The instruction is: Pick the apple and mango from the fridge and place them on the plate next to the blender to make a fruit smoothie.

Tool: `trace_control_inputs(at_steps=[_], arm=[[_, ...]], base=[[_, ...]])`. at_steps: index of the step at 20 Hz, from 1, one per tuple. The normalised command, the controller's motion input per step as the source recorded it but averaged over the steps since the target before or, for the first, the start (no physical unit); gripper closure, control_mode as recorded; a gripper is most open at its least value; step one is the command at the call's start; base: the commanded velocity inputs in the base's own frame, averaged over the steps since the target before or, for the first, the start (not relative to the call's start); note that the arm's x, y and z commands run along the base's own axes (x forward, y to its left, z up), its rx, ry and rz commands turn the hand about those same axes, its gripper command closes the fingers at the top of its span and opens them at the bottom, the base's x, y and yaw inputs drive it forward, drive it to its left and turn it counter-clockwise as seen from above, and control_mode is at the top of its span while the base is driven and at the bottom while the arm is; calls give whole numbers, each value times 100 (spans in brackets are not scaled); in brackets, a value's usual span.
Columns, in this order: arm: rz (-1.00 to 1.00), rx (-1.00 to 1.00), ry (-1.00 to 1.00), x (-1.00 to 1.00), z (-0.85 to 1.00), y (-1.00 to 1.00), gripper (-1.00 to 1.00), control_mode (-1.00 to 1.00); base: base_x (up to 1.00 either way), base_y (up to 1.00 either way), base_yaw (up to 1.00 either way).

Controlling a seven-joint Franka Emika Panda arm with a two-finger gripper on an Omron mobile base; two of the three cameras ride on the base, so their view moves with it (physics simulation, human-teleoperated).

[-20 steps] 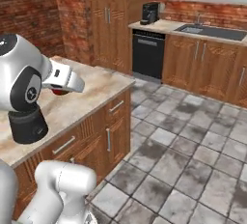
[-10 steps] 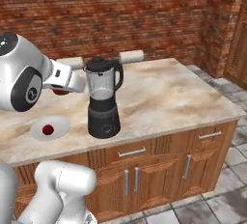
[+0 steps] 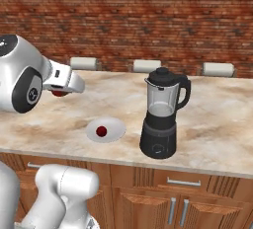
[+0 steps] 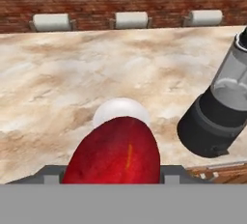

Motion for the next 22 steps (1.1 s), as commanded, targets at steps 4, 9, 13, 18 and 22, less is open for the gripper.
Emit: trace_control_inputs(at_steps=[4, 9, 13, 18, 22], arm=[[0, -6, 22, 74, -66, 23, 100, -100], [0, 0, 32, 77, -87, 0, 100, -100], [0, 4, 25, 61, -86, -24, 100, -100], [0, 5, 7, 50, -88, -53, 100, -100], [-2, 0, 0, 74, -28, -4, 100, -100]], base=[[0, 0, 0], [0, 0, 0], [0, 0, 0], [0, 0, 0], [0, 0, 0]])
